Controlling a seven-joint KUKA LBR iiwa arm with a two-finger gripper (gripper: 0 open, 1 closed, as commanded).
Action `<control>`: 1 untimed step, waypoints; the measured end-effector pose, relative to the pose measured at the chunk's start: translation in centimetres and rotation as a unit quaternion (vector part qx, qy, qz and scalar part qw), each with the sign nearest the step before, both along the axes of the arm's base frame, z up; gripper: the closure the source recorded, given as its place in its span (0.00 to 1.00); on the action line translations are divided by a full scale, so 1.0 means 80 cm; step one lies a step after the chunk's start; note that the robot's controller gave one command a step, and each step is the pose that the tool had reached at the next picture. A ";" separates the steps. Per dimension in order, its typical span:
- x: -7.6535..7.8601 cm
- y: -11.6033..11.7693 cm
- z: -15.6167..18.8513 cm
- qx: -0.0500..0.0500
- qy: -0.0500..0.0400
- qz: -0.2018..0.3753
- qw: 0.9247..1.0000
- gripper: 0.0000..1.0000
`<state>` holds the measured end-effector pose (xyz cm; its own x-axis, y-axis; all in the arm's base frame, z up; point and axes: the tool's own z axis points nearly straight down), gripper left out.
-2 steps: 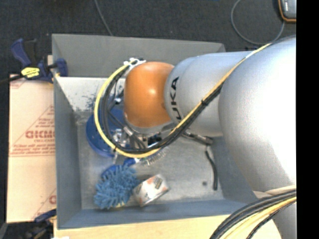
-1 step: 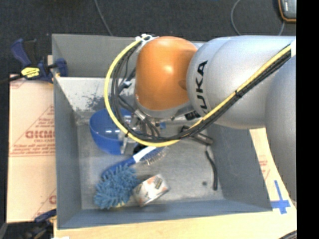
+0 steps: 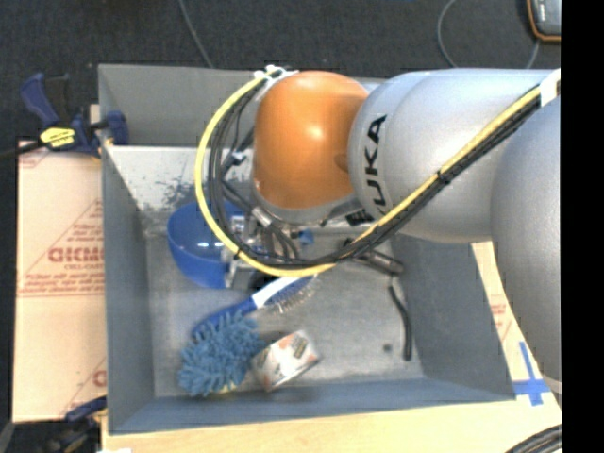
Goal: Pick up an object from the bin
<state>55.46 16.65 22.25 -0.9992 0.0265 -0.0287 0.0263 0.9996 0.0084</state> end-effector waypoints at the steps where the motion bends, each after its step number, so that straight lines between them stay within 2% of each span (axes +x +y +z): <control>1: -0.005 0.004 -0.045 -0.002 0.006 0.004 1.000 1.00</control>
Offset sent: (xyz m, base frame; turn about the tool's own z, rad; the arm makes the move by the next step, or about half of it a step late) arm -0.0009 -0.0017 -0.0251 -0.0315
